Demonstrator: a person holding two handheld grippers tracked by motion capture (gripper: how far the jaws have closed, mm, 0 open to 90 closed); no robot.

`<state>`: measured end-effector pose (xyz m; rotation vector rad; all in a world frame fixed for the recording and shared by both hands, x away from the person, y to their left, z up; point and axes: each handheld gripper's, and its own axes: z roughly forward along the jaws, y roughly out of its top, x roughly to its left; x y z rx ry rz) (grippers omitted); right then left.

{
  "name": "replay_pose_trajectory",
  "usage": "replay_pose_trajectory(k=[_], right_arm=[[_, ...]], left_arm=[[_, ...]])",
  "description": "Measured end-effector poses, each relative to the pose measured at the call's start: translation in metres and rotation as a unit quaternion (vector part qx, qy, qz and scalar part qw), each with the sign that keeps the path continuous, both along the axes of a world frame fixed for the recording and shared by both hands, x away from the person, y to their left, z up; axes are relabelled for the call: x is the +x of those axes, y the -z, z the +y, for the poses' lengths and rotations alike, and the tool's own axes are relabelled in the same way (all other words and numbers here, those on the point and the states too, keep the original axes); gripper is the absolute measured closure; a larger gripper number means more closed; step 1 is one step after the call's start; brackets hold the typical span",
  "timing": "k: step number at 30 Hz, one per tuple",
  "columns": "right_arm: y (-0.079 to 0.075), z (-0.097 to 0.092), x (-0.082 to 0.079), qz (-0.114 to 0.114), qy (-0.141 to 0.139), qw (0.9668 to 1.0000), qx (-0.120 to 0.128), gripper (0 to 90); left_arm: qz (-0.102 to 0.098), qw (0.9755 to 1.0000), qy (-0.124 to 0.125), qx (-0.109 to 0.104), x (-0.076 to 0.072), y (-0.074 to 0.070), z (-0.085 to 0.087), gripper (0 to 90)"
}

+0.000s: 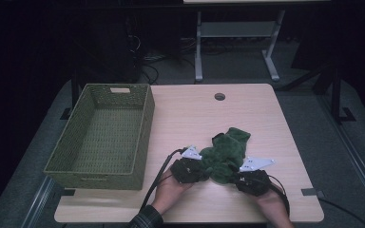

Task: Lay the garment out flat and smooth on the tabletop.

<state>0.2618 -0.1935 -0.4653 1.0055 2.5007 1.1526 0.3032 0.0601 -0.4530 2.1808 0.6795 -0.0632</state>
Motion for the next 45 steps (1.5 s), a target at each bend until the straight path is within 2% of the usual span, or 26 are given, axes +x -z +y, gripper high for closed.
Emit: replay_pose_trajectory(k=[4, 8, 11, 16, 21, 25, 26, 29, 32, 35, 38, 40, 44, 45], right_arm=[[-0.004, -0.009, -0.002, 0.002, 0.007, 1.0, 0.004, 79.2], [-0.007, -0.02, -0.004, -0.006, 0.02, 0.9998, -0.003, 79.2], [-0.008, -0.029, -0.004, -0.007, 0.036, 0.9993, -0.004, 79.3], [-0.011, -0.046, -0.006, -0.015, 0.062, 0.9978, -0.017, 79.4], [-0.013, -0.064, -0.009, -0.008, 0.088, 0.9958, -0.022, 80.1], [-0.008, -0.073, -0.01, 0.008, 0.104, 0.9931, -0.052, 80.6], [-0.007, -0.075, -0.01, 0.013, 0.108, 0.9925, -0.056, 80.7], [-0.005, -0.08, -0.01, 0.023, 0.114, 0.9918, -0.053, 80.7], [-0.004, -0.08, -0.009, 0.023, 0.115, 0.9919, -0.049, 78.7], [-0.005, -0.079, -0.01, 0.015, 0.114, 0.9925, -0.043, 66.9], [-0.009, -0.079, -0.011, 0.001, 0.118, 0.9923, -0.04, 59.6], [-0.013, -0.08, -0.012, -0.008, 0.118, 0.9925, -0.029, 59.2], [-0.022, -0.077, -0.017, -0.027, 0.118, 0.9925, -0.022, 62.3], [-0.024, -0.077, -0.017, -0.031, 0.116, 0.9925, -0.021, 65.9]], left_arm=[[-0.001, 0.9998, -0.004, -0.018, -0.003, -0.014, 0.01, 85.3], [-0.004, 0.9996, -0.011, -0.024, -0.005, -0.025, 0.024, 85.2], [-0.009, 0.9995, -0.02, -0.023, -0.006, -0.028, 0.035, 85.2], [-0.003, 0.9992, -0.036, -0.016, -0.008, -0.026, 0.051, 85.2], [0.009, 0.9988, -0.048, 0.011, -0.009, -0.017, 0.057, 85.4], [0.007, 0.997, -0.051, 0.058, -0.006, -0.008, 0.056, 85.8], [0.014, 0.9968, -0.057, 0.055, -0.006, -0.004, 0.055, 85.8], [0.024, 0.9959, -0.051, 0.07, -0.004, 0.003, 0.053, 85.7], [0.032, 0.9961, -0.054, 0.061, -0.004, 0.006, 0.051, 84.0], [0.03, 0.9967, -0.046, 0.059, -0.006, 0.002, 0.05, 78.6], [0.021, 0.9974, -0.051, 0.047, -0.009, -0.009, 0.049, 71.1], [0.014, 0.998, -0.047, 0.04, -0.012, -0.018, 0.05, 65.4], [-0.007, 0.9985, -0.048, 0.025, -0.017, -0.035, 0.049, 65.2], [-0.01, 0.9988, -0.043, 0.021, -0.018, -0.038, 0.049, 67.2]])
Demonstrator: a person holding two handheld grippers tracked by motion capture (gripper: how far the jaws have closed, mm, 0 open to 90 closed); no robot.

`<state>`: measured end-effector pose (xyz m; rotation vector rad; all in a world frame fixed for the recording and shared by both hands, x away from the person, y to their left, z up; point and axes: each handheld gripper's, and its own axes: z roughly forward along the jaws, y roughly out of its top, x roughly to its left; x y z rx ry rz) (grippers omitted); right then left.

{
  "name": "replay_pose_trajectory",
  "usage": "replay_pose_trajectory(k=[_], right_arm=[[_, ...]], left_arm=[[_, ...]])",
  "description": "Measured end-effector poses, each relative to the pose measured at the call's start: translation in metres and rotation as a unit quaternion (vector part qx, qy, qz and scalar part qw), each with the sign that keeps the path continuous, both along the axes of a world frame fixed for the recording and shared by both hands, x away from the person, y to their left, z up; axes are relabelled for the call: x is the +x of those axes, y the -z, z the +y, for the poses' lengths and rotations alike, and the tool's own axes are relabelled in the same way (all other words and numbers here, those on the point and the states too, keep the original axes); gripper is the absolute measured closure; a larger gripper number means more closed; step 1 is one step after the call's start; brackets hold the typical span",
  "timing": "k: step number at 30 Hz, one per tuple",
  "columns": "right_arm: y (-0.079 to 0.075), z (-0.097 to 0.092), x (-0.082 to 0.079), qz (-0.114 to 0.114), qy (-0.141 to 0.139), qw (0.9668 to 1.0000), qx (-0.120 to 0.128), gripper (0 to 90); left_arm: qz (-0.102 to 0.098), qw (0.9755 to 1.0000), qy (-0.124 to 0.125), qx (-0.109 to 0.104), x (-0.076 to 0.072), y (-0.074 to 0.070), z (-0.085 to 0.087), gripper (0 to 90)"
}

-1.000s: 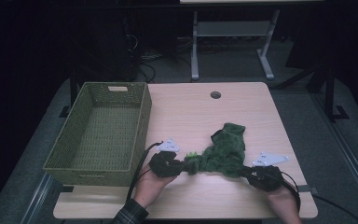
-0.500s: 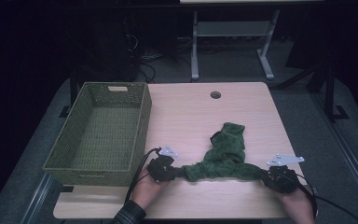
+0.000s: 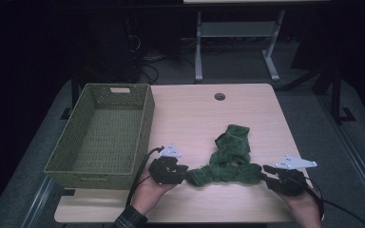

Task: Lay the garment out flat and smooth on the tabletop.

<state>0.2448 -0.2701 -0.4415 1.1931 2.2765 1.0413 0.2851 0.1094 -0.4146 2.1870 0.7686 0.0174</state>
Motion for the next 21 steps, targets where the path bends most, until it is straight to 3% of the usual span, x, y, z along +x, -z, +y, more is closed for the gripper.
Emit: replay_pose_trajectory(k=[4, 6, 9, 13, 17, 21], right_arm=[[-0.006, 0.006, 0.001, 0.005, -0.024, 0.9997, 0.008, 84.6], [-0.006, 0.011, 0.003, 0.011, -0.038, 0.9992, 0.006, 89.4], [0.0, 0.017, 0.009, 0.021, -0.051, 0.9985, 0.001, 89.9], [0.01, 0.021, 0.018, 0.037, -0.055, 0.9977, -0.015, 89.9], [0.019, 0.021, 0.026, 0.059, -0.057, 0.9956, -0.046, 89.9], [0.021, 0.021, 0.024, 0.072, -0.061, 0.9947, -0.041, 90.0]], left_arm=[[-0.007, 0.9993, 0.025, -0.029, -0.003, -0.007, -0.006, 89.7], [-0.002, 0.9991, 0.037, -0.022, -0.003, -0.003, -0.014, 89.9], [0.005, 0.9987, 0.048, -0.013, -0.001, 0.008, -0.026, 89.9], [0.015, 0.9989, 0.043, 0.008, 0.008, 0.026, -0.036, 89.8], [0.024, 0.9986, 0.027, 0.038, 0.019, 0.043, -0.034, 89.9], [0.029, 0.9981, 0.028, 0.046, 0.024, 0.047, -0.028, 89.9]])
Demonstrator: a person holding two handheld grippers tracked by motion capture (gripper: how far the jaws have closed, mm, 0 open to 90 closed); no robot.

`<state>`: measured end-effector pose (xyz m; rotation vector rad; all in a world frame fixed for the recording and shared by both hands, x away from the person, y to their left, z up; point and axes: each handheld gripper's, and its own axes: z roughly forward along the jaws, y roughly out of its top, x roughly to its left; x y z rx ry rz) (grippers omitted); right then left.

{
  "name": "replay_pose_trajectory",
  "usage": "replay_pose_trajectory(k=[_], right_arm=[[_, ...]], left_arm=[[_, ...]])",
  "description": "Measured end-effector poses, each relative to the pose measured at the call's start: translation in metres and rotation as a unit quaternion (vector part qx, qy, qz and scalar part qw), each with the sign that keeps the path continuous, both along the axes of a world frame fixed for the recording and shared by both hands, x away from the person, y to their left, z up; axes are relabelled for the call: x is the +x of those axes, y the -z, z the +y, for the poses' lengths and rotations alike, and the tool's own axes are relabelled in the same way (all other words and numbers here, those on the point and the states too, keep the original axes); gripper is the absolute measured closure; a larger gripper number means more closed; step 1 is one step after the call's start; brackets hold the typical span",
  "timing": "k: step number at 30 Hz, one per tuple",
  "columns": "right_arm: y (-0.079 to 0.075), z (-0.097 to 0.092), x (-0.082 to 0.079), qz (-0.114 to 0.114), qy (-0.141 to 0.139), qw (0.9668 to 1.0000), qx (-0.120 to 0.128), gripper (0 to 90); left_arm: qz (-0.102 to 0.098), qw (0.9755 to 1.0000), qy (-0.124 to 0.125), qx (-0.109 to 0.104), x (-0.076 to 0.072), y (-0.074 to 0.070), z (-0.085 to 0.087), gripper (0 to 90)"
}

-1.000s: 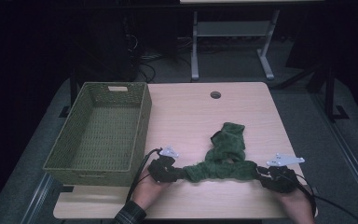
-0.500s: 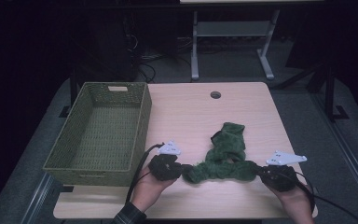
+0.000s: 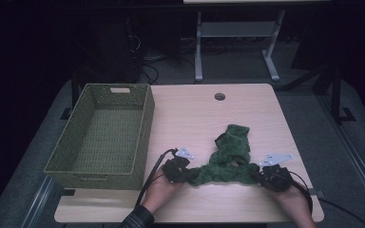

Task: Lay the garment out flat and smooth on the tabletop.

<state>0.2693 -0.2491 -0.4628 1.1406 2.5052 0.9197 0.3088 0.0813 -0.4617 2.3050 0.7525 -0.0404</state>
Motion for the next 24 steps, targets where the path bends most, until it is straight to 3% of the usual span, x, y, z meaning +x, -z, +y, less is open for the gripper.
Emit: replay_pose_trajectory(k=[3, 8, 13, 15, 17, 21, 24], right_arm=[[0.0, 0.0, -0.006, 0.008, -0.004, 0.9999, 0.004, 90.0], [-0.001, 0.003, -0.021, 0.017, -0.014, 0.9997, 0.005, 90.0], [-0.001, 0.008, -0.032, 0.02, -0.026, 0.9994, 0.011, 90.0], [-0.002, 0.009, -0.034, 0.021, -0.029, 0.9993, 0.012, 89.9], [-0.004, 0.01, -0.035, 0.018, -0.033, 0.9991, 0.016, 85.2], [-0.019, 0.011, -0.031, -0.006, -0.033, 0.9987, 0.038, 79.7], [-0.026, 0.01, -0.023, -0.021, -0.028, 0.9981, 0.051, 76.2]], left_arm=[[0.0, 0.9999, 0.008, 0.012, -0.002, -0.001, 0.005, 89.9], [0.018, 0.9997, 0.011, 0.012, -0.01, -0.002, 0.017, 89.9], [0.033, 0.9992, 0.02, 0.011, -0.018, -0.003, 0.029, 89.9], [0.038, 0.9992, 0.014, -0.001, -0.019, -0.004, 0.03, 89.1], [0.037, 0.9991, 0.015, -0.011, -0.017, -0.009, 0.03, 82.0], [0.015, 0.9993, 0.014, -0.033, -0.008, -0.027, 0.026, 73.3], [0.001, 0.9991, 0.026, -0.033, 0.005, -0.037, 0.018, 66.8]])
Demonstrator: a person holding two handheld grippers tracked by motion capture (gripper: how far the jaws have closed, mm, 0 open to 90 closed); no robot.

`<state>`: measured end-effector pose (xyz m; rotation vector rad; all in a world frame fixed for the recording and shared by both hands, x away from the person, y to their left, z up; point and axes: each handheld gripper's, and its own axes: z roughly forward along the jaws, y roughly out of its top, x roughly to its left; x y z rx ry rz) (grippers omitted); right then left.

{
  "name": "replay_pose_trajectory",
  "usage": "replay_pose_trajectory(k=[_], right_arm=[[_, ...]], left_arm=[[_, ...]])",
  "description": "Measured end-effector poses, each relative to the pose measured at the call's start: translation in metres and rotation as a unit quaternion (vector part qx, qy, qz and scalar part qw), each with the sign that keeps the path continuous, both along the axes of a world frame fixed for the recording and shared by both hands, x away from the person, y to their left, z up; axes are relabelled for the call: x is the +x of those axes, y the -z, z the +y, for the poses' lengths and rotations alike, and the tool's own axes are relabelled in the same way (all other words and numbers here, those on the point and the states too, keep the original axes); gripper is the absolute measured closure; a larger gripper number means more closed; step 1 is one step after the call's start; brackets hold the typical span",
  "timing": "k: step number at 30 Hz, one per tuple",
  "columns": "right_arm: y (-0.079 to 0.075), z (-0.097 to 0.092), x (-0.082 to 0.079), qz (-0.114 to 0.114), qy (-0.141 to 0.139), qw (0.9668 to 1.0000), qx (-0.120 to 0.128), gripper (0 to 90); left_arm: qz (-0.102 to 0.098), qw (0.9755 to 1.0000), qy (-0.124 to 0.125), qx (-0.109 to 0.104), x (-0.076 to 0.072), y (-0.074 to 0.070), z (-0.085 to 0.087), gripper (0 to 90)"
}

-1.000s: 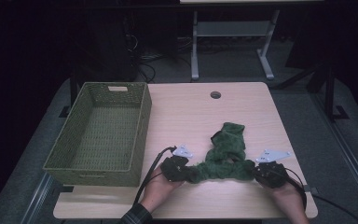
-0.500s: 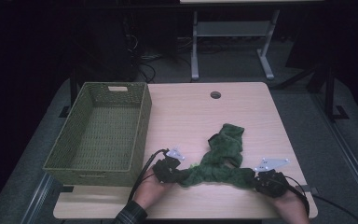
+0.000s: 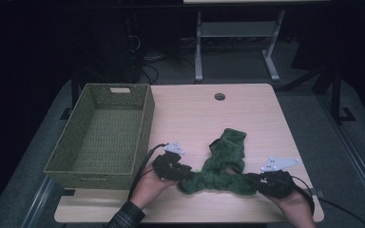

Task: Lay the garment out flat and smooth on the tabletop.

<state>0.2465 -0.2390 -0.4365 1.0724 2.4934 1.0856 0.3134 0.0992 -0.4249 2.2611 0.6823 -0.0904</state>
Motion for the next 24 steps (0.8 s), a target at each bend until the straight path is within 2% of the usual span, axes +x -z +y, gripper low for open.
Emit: replay_pose_trajectory(k=[1, 7, 11, 16, 24], right_arm=[[-0.001, 0.0, 0.003, -0.002, 0.001, 1.0, 0.0, 75.0], [0.002, -0.002, 0.018, -0.01, 0.025, 0.9996, 0.002, 67.2], [0.006, -0.007, 0.02, -0.001, 0.034, 0.9994, 0.01, 64.6], [0.008, -0.009, 0.018, 0.004, 0.052, 0.9985, 0.017, 61.8], [0.009, -0.002, 0.022, -0.008, 0.072, 0.997, 0.029, 58.9]], left_arm=[[-0.008, 1.0, 0.001, -0.002, 0.005, -0.003, -0.003, 65.2], [-0.024, 0.9996, 0.005, -0.013, 0.035, -0.012, -0.02, 56.6], [-0.037, 0.9991, 0.013, -0.016, 0.052, -0.015, -0.029, 54.1], [-0.048, 0.9982, 0.019, -0.03, 0.068, -0.017, -0.041, 52.6], [-0.055, 0.9971, 0.025, -0.046, 0.088, -0.012, -0.061, 50.5]])
